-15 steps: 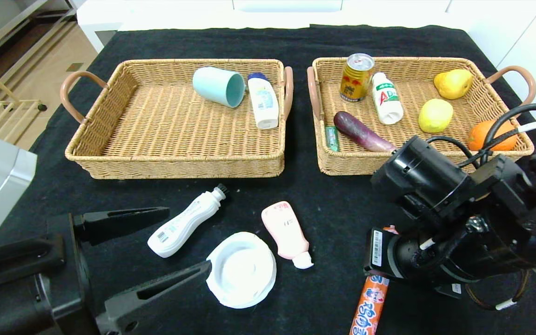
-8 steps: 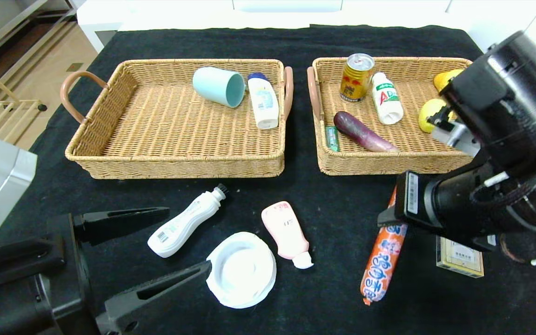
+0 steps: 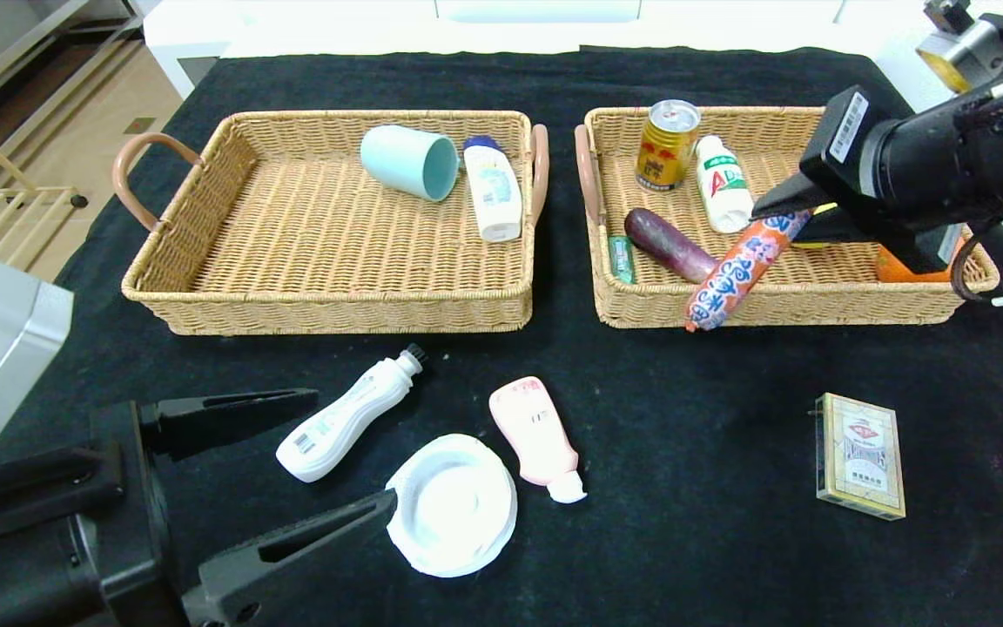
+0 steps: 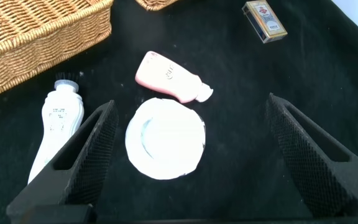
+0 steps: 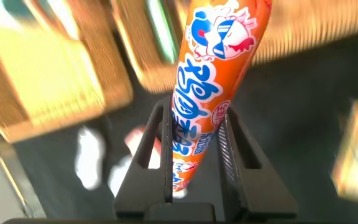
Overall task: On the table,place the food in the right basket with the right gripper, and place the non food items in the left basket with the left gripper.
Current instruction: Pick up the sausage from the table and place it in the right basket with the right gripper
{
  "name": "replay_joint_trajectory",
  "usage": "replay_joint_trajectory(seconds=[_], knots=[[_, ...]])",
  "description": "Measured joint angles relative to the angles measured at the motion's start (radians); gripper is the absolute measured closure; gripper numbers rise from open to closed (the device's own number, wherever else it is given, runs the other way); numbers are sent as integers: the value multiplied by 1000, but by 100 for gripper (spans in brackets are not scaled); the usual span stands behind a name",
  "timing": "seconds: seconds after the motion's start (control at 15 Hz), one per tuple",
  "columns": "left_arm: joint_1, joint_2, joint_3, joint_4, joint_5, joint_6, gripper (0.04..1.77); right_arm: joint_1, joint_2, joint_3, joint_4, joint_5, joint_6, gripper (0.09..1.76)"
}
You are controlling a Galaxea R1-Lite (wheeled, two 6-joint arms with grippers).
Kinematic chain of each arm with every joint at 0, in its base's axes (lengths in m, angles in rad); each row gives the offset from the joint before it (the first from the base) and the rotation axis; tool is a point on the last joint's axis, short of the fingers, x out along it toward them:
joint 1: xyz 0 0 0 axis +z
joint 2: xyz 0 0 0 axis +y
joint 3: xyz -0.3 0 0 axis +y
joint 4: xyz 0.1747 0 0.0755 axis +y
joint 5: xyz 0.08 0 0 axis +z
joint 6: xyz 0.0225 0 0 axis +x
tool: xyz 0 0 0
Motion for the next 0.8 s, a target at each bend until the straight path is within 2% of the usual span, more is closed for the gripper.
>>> replay_joint_trajectory(seconds=[0.47,0.8], knots=[[0,0,1,-2,0,0,9,-86,70,-19,-302,0,-22,134],[0,2,1,-2,-1,0,9,-141,135,-13,-384,-1,-52,134]])
